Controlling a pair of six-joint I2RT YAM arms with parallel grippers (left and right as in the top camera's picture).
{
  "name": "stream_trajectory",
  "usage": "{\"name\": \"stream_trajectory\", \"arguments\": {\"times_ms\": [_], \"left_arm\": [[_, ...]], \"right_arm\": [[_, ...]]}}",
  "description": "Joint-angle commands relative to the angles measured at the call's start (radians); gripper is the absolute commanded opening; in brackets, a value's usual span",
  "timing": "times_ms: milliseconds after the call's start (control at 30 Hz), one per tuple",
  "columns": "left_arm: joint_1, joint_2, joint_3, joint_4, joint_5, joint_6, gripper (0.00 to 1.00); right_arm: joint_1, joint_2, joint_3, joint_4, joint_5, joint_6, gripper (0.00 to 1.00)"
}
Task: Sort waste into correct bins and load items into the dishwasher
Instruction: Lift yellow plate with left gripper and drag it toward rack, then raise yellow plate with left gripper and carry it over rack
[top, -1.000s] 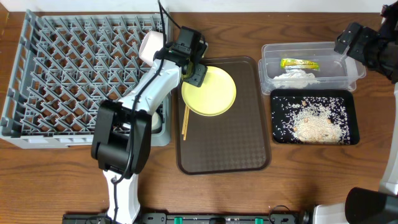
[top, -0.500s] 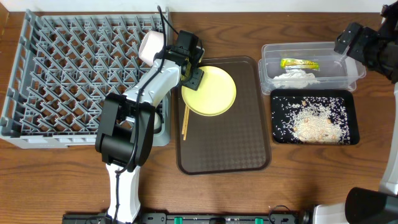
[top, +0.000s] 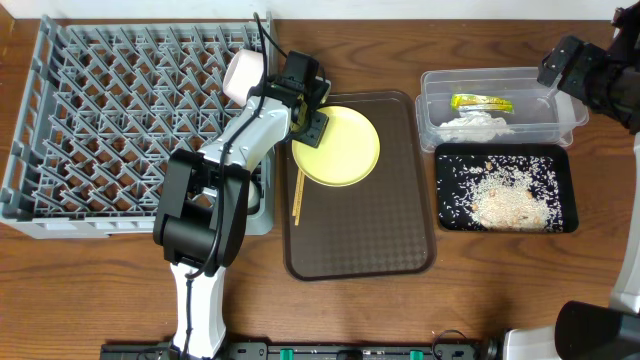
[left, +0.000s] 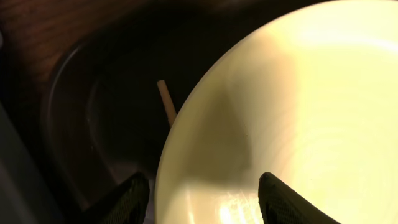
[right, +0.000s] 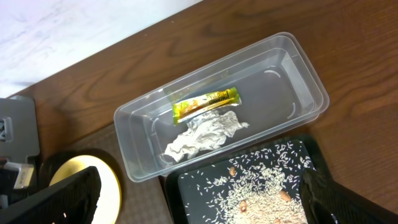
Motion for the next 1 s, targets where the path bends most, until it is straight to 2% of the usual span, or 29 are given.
{"name": "stream_trajectory", "arguments": {"times_ms": [0, 333, 567, 733, 933, 967], "left_arm": [[0.001, 0.019, -0.023, 0.000, 0.017, 0.006, 0.58], [0.001, 0.019, -0.027, 0.016, 0.095, -0.025, 0.58], [-0.008, 0.019, -0.041, 0.020, 0.095, -0.041, 0.48], [-0.011, 0.019, -0.062, 0.022, 0.095, -0.041, 0.39], [-0.011, 0.019, -0.075, 0.040, 0.091, -0.041, 0.19], [-0.011, 0.019, -0.075, 0.043, 0.090, -0.041, 0.12]], "right_arm": [[-0.001, 0.005, 0.010, -0.001, -0.005, 0.006, 0.99], [0.001, 0.005, 0.010, -0.002, -0.005, 0.006, 0.99], [0.001, 0.005, 0.010, -0.001, -0.005, 0.006, 0.99], [0.001, 0.005, 0.010, -0.001, -0.005, 0.006, 0.99], [0.001, 0.005, 0.010, -0.001, -0.005, 0.006, 0.99], [0.001, 0.005, 0.010, -0.001, -0.005, 0.006, 0.99]]}}
